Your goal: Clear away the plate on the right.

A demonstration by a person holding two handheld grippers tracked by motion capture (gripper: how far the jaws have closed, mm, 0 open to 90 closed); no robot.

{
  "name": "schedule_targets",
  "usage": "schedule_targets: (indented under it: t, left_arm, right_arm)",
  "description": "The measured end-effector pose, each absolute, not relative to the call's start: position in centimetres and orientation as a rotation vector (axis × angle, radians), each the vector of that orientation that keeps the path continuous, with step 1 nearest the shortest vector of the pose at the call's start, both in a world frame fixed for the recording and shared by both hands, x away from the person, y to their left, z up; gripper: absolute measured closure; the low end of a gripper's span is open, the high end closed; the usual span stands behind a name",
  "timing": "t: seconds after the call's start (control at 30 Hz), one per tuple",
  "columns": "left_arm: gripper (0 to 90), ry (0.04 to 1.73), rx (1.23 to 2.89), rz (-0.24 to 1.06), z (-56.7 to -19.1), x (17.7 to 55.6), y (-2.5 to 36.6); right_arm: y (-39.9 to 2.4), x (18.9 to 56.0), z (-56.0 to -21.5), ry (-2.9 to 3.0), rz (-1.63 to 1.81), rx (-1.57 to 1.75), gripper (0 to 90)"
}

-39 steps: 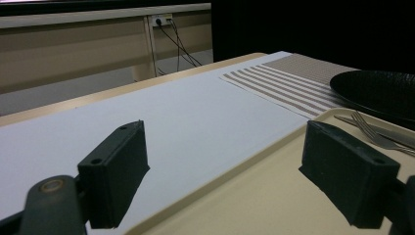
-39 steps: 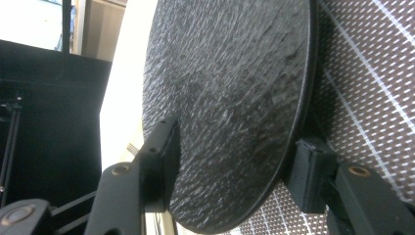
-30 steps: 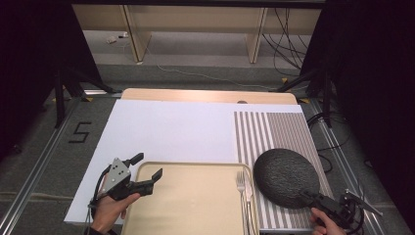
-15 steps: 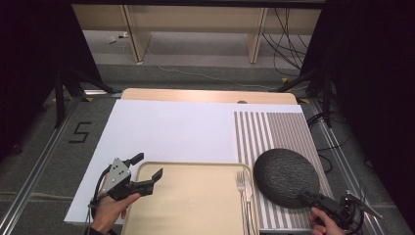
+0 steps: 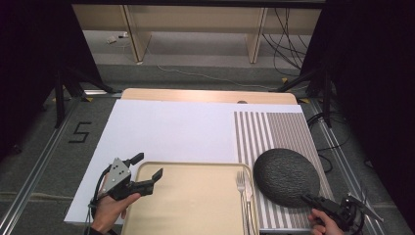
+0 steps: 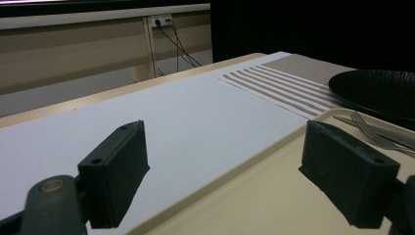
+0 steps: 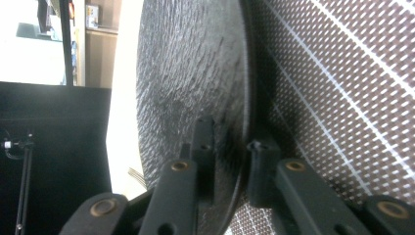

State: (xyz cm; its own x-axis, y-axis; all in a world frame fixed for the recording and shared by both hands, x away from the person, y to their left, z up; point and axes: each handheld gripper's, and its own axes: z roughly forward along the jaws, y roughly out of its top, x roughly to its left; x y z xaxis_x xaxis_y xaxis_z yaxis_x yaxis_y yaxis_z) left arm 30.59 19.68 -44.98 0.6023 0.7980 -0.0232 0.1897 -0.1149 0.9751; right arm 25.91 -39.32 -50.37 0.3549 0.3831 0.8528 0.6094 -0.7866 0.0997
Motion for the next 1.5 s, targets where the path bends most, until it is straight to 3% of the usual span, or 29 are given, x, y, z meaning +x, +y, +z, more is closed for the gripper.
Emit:
schedule_targets:
  t: [0.4, 1.5]
  left_arm:
    - [17.2, 0.836, 1.639, 0.637, -45.0, 30.6, 19.7]
    - [17.1, 0.837, 1.63, 0.639, -44.9, 30.6, 19.8]
  right_arm:
    - [-39.6, 25.8, -50.4, -0.837, -1.48, -2.331, 86.2]
    - [-38.8, 25.1, -49.3, -0.749, -1.67, -2.229, 86.6]
